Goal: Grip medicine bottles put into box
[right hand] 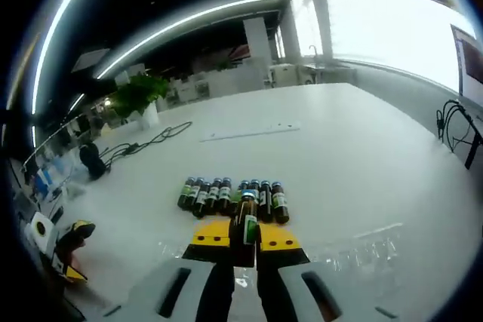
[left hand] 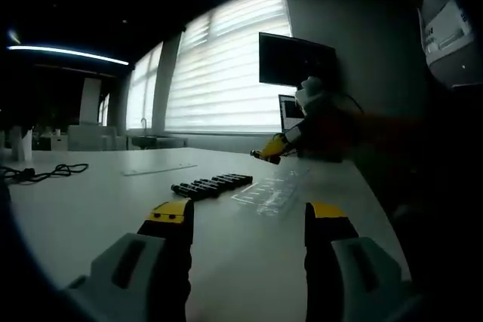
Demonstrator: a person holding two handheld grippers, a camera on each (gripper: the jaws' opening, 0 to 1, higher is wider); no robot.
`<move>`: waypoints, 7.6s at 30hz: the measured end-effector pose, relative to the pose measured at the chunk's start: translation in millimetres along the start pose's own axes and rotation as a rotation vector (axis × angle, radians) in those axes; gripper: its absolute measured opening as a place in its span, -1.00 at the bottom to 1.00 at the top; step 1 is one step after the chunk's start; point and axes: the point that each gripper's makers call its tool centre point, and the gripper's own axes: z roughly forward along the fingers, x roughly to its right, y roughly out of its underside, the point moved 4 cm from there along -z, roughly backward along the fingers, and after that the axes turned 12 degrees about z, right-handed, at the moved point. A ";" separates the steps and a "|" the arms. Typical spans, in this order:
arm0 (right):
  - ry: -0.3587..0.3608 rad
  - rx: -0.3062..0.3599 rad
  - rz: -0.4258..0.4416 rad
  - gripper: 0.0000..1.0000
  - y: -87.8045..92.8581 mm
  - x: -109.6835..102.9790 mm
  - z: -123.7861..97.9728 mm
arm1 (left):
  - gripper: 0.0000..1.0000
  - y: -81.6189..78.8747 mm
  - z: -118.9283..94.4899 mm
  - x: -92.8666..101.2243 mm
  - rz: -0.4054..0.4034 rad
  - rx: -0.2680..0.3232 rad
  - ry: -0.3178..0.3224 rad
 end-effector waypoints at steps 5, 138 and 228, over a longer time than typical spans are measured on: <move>-0.027 0.003 0.015 -0.87 6.7 -12.8 -6.2 | 0.04 0.0 -0.3 -0.9 -0.010 0.003 -0.002; -0.151 0.015 -0.197 -0.80 81.4 -82.5 9.7 | 0.02 -2.1 -2.2 0.1 -0.018 0.010 -0.002; -0.019 -0.301 -0.221 -0.75 -21.3 45.3 103.3 | 0.02 -0.4 -0.9 -2.6 -0.025 0.004 -0.012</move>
